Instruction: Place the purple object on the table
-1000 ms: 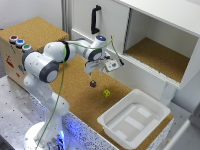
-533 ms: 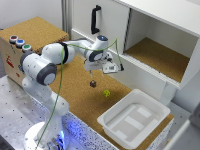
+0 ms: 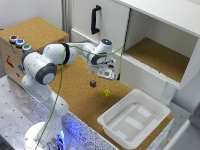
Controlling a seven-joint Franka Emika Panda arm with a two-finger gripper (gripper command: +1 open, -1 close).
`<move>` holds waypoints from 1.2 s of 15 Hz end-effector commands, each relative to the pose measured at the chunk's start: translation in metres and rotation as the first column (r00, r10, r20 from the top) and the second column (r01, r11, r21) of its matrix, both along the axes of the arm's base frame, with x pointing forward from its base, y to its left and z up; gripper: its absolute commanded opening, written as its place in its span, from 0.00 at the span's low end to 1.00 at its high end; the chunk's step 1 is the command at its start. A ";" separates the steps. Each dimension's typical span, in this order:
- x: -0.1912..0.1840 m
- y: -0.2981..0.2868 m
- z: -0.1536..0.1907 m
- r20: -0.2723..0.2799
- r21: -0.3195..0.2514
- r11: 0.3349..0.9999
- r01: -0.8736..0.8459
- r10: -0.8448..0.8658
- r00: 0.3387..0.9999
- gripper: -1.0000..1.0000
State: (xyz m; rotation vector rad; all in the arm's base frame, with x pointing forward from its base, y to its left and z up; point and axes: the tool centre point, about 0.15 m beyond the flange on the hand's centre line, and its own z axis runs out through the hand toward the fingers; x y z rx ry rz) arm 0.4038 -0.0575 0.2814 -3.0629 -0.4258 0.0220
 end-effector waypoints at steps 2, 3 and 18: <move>0.023 0.014 -0.039 -0.074 -0.087 0.976 0.201 -0.208 0.975 0.00; 0.027 0.016 -0.043 -0.074 -0.084 0.973 0.215 -0.222 0.972 0.00; 0.016 0.037 -0.078 -0.044 -0.077 0.941 0.331 -0.335 0.941 0.00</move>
